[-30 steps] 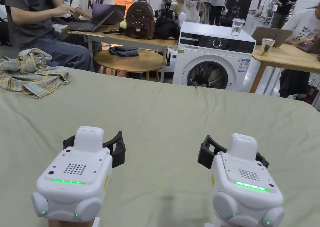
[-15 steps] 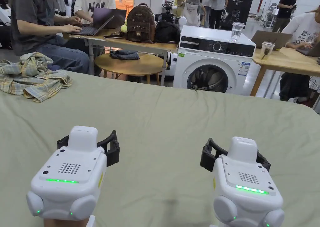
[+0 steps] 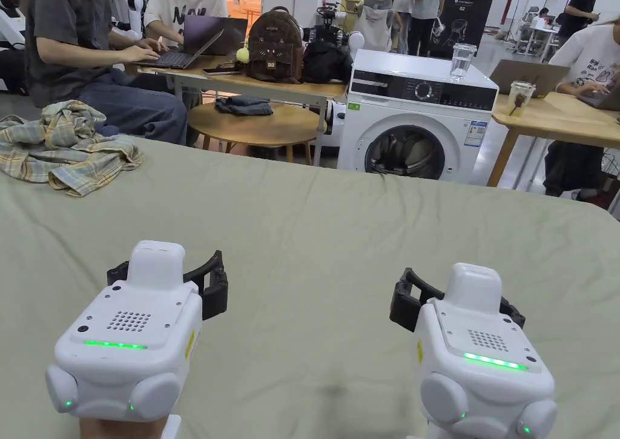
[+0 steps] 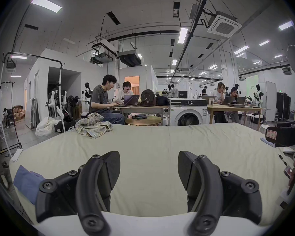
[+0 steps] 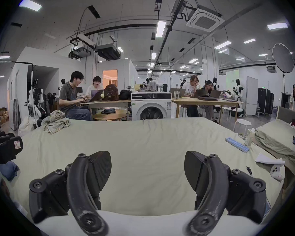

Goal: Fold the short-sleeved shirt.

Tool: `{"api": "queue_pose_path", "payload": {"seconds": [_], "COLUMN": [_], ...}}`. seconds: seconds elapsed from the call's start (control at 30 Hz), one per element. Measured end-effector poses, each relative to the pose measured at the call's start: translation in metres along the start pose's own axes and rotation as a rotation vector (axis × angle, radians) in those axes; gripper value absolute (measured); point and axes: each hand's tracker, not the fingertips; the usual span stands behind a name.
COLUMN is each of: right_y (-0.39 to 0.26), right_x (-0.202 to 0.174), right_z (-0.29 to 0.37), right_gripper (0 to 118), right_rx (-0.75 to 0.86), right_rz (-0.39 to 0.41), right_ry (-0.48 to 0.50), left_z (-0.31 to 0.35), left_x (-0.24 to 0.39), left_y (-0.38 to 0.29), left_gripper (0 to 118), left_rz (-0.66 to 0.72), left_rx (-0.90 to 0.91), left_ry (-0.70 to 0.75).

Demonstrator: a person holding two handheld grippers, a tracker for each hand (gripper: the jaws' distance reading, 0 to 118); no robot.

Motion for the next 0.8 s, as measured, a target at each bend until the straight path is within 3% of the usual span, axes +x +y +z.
{"api": "queue_pose_path", "payload": {"seconds": [0.1,0.37,0.67,0.73,0.8], "right_y": [0.001,-0.003,-0.007,-0.01,-0.013], "right_x": [0.005,0.001,0.0,-0.002,-0.006], "right_z": [-0.005,-0.006,-0.007,-0.007,-0.008], "right_gripper": [90,90,90,90,90], "right_rx": [-0.051,-0.077,-0.126,-0.082,-0.059], "right_rz": [-0.039,0.01,-0.023,-0.007,0.076], "right_ry": [0.034,-0.009,0.06,0.046,-0.011], "left_z": [0.0,-0.001,-0.002,-0.001,-0.001], "left_x": [0.0,-0.001,-0.001,0.0,0.001], "left_y": [0.0,-0.003,-0.007,-0.006,-0.007], "left_gripper": [70,70,70,70,70], "left_rz": [0.001,-0.002,0.003,0.004,0.005], "left_rx": [-0.004,-0.009,-0.024,-0.025,-0.023], "left_ry": [-0.003,0.0,-0.002,-0.003,-0.003]}}
